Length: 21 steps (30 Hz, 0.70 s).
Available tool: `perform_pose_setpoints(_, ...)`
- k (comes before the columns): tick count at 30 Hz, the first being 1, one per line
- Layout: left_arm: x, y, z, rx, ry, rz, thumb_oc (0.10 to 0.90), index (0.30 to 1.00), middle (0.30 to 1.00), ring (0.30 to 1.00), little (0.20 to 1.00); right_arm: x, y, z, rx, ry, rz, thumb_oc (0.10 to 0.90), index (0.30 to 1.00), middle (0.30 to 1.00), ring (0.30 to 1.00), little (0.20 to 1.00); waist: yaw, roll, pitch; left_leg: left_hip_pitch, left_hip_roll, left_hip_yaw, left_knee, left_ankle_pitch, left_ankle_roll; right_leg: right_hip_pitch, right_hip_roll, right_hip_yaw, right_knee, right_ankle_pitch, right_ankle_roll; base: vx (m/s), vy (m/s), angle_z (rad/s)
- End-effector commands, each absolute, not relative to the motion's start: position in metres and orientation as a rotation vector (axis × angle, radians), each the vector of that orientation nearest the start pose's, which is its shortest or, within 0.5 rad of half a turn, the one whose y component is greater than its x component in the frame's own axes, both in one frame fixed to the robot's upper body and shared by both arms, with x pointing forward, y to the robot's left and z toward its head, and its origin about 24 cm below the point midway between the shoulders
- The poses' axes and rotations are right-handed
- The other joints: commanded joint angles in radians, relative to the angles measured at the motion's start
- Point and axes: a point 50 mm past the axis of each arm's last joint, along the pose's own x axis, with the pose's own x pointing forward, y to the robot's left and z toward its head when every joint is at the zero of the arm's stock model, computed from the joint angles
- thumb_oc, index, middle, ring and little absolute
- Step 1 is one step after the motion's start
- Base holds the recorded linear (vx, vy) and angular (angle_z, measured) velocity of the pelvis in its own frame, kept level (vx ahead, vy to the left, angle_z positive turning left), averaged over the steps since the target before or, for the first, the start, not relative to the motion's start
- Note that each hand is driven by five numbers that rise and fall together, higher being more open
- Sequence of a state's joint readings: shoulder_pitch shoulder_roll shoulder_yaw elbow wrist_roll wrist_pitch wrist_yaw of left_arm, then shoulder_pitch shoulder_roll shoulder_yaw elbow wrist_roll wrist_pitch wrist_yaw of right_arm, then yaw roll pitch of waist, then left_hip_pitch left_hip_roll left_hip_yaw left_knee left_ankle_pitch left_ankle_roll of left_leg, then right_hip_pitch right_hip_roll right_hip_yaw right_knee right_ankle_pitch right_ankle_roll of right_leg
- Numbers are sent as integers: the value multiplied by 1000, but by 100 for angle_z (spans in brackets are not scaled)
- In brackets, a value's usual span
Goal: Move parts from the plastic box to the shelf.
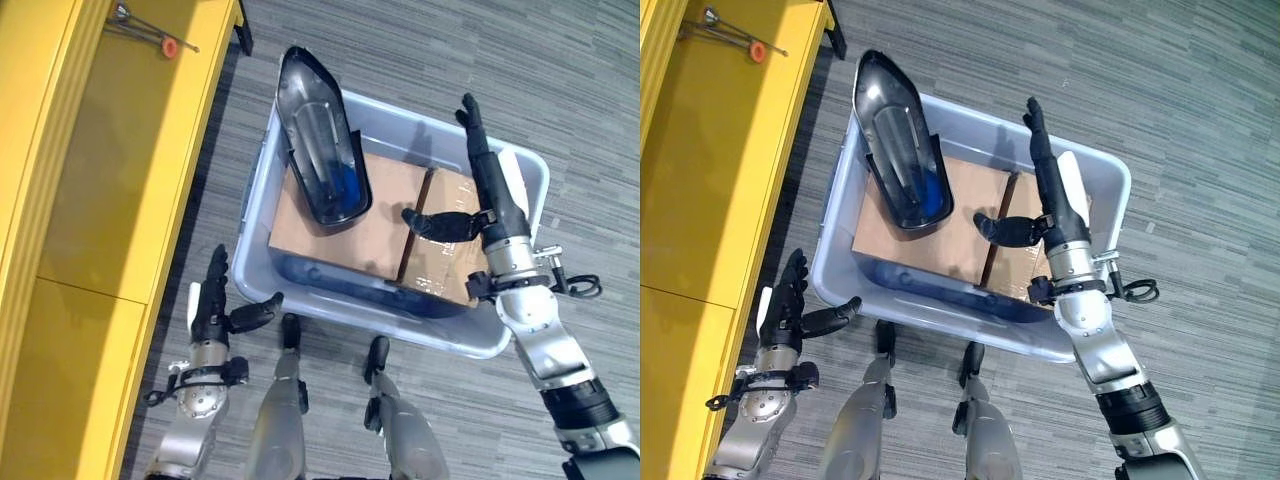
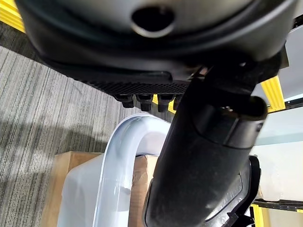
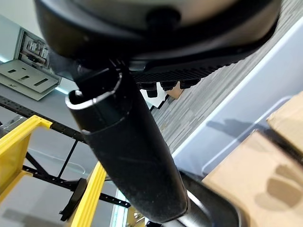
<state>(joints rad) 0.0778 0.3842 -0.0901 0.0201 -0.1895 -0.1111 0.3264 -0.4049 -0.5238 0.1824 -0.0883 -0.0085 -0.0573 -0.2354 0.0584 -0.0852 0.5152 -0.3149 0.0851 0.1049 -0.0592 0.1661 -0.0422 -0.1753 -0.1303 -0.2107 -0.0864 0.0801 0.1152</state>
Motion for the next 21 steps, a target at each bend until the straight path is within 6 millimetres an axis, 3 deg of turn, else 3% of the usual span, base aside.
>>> perform_pose_setpoints(1, 234, 223, 75, 191, -206, 289, 900, 1000, 1000, 1000, 1000, 299, -170, 235, -414, -789, -51, 900, 1000, 1000, 1000, 1000, 0, -14, -27, 59, 107, 4, 14, -30, -61, -12, -77, -20, 18, 27, 23, -4, -6, 9)
perform_pose_setpoints(16, 236, 224, 75, 158, -200, 288, 900, 1000, 1000, 1000, 1000, 325, -155, 265, -213, -770, 14, 900, 1000, 1000, 1000, 1000, 21, -17, 5, 26, 101, 1, 3, -24, -60, -42, -84, -27, 10, 40, 25, 1, -1, 1)
perform_pose_setpoints(21, 239, 224, 77, 131, -197, 289, 900, 1000, 1000, 1000, 1000, 341, -149, 272, -54, -695, 83, 900, 1000, 1000, 1000, 1000, 28, -23, 5, -6, 94, -6, 9, -28, -57, -66, -86, -30, 15, 38, 24, 31, -7, 6)
